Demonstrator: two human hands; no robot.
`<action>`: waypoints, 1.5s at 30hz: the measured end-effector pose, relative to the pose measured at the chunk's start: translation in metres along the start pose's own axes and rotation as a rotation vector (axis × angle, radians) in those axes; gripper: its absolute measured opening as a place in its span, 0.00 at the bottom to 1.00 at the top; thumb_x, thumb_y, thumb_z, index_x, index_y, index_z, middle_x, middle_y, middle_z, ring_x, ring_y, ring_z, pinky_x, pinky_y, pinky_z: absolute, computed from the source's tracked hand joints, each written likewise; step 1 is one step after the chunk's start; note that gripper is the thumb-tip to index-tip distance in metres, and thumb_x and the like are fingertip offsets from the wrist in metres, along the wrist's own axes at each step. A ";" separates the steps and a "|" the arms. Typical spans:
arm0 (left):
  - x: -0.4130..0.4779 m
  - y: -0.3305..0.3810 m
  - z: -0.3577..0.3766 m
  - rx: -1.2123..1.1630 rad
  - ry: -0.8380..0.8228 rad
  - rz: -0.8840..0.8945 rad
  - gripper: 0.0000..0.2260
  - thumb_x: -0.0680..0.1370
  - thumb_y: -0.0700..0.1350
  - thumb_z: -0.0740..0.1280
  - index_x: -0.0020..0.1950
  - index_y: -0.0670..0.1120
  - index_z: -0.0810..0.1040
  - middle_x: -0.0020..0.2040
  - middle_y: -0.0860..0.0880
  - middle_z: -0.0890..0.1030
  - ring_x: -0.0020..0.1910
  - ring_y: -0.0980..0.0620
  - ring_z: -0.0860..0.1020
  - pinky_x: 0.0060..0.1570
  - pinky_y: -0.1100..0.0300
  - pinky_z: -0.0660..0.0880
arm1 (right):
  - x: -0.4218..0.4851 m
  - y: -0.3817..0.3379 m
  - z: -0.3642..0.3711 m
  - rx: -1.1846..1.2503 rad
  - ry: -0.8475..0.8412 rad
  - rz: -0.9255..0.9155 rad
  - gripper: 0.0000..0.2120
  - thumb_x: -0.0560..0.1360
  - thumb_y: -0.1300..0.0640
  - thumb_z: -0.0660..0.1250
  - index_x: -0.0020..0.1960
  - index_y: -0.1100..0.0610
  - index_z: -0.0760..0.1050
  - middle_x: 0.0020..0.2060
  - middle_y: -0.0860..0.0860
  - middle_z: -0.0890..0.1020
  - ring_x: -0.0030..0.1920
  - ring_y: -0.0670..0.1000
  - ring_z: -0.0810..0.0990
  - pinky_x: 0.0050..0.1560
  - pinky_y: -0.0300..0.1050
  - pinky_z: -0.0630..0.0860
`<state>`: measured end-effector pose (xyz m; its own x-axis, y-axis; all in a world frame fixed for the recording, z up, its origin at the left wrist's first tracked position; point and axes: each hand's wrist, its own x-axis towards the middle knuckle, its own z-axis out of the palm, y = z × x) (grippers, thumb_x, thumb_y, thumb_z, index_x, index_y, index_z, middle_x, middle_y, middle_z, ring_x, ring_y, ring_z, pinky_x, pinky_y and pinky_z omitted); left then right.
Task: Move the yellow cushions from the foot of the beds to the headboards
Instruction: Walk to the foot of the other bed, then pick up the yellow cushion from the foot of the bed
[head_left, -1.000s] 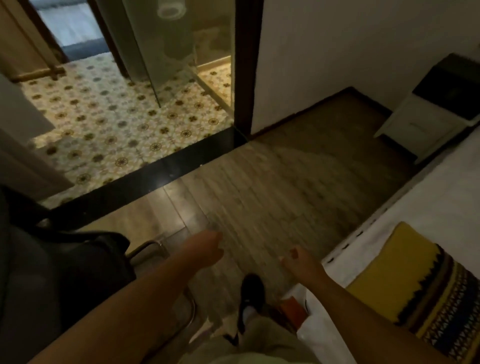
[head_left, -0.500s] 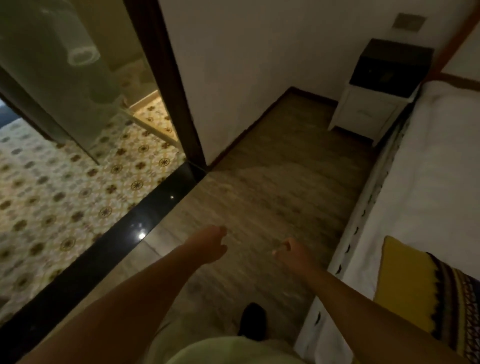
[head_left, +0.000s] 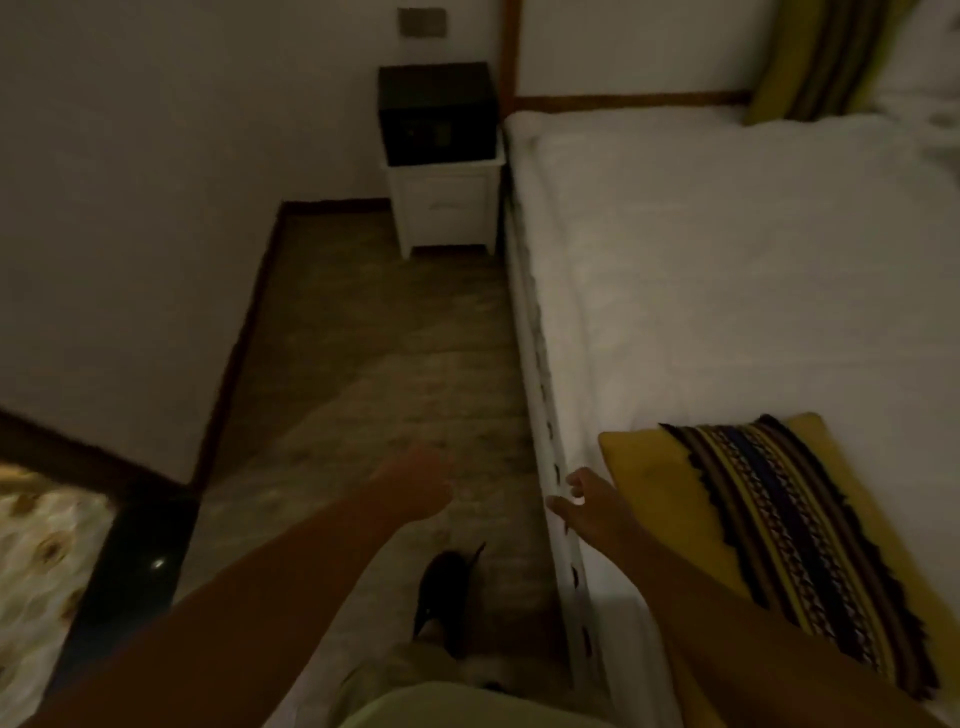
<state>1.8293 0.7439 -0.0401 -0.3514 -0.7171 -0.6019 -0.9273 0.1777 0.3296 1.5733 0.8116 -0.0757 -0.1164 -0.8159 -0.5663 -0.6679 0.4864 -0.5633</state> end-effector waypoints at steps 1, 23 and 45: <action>0.020 0.006 -0.011 0.023 -0.033 0.050 0.10 0.82 0.40 0.57 0.58 0.43 0.77 0.59 0.47 0.76 0.62 0.47 0.73 0.68 0.55 0.67 | 0.006 0.000 -0.007 0.000 0.037 0.036 0.27 0.78 0.46 0.67 0.72 0.59 0.68 0.69 0.56 0.75 0.66 0.54 0.75 0.61 0.42 0.71; 0.229 0.288 -0.021 0.578 -0.326 0.641 0.25 0.80 0.51 0.63 0.76 0.49 0.64 0.74 0.45 0.67 0.71 0.47 0.68 0.68 0.55 0.66 | -0.031 0.196 -0.091 0.562 0.458 0.675 0.24 0.77 0.43 0.67 0.67 0.56 0.71 0.58 0.54 0.78 0.51 0.50 0.79 0.48 0.45 0.76; 0.406 0.422 0.079 0.473 -0.555 0.624 0.31 0.70 0.56 0.75 0.67 0.42 0.70 0.60 0.41 0.79 0.59 0.42 0.79 0.55 0.46 0.78 | -0.038 0.340 -0.059 1.076 0.802 1.202 0.38 0.71 0.44 0.75 0.71 0.62 0.64 0.66 0.64 0.71 0.64 0.66 0.75 0.61 0.63 0.76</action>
<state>1.2851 0.5814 -0.2029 -0.6980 -0.0018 -0.7161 -0.4659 0.7605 0.4522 1.3073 0.9893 -0.2108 -0.6348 0.3216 -0.7025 0.7236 0.5664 -0.3946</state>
